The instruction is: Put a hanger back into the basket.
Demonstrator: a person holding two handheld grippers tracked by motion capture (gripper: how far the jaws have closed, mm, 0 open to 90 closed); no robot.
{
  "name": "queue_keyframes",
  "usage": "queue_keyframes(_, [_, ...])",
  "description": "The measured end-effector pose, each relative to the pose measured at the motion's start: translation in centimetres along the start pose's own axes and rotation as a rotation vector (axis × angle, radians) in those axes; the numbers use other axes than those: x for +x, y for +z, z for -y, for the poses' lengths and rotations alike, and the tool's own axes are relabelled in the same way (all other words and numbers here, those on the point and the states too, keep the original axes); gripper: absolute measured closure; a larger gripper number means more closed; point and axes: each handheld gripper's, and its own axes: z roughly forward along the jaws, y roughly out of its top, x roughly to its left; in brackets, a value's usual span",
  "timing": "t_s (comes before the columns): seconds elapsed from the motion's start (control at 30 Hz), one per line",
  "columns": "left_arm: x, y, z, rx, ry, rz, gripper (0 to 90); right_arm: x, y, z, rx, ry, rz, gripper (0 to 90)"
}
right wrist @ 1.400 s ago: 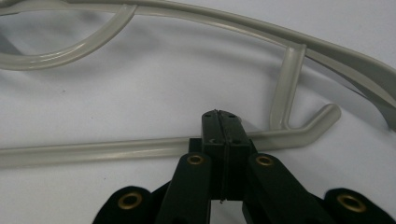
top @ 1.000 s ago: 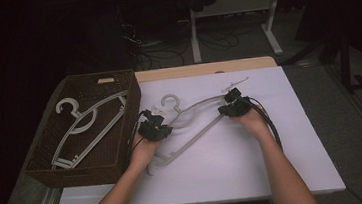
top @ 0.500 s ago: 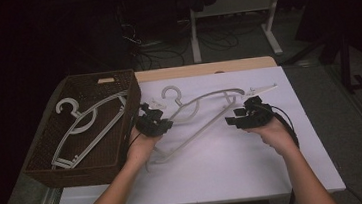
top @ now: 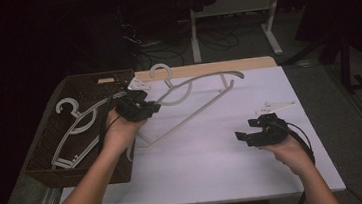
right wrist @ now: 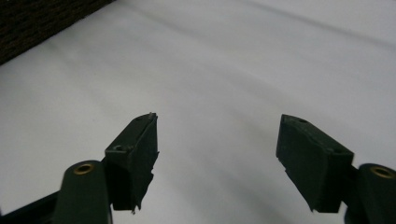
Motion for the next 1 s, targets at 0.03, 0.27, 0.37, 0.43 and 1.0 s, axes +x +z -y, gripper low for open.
queue_keyframes(0.03, [0.4,-0.6,-0.1,-0.005,-0.003,0.0,81.7,0.1,0.0,0.3,0.0,0.003,0.0,26.7])
queue_keyframes(0.27, [4.1,-4.3,0.7,-0.01,0.022,-0.042,81.7,0.7,-0.3,1.5,-0.007,-0.01,0.002,22.8])
queue_keyframes(0.37, [5.8,-5.8,1.6,-0.01,0.006,-0.072,81.7,0.9,-0.3,1.7,0.0,-0.019,0.007,21.1])
queue_keyframes(0.43, [6.9,-6.8,2.2,-0.011,-0.003,-0.096,81.7,0.9,-0.2,1.7,-0.008,-0.018,0.007,20.5])
queue_keyframes(1.0, [16.1,-12.4,9.2,0.017,-0.095,-0.278,81.7,0.0,-0.4,1.9,-0.019,-0.006,0.023,17.0])
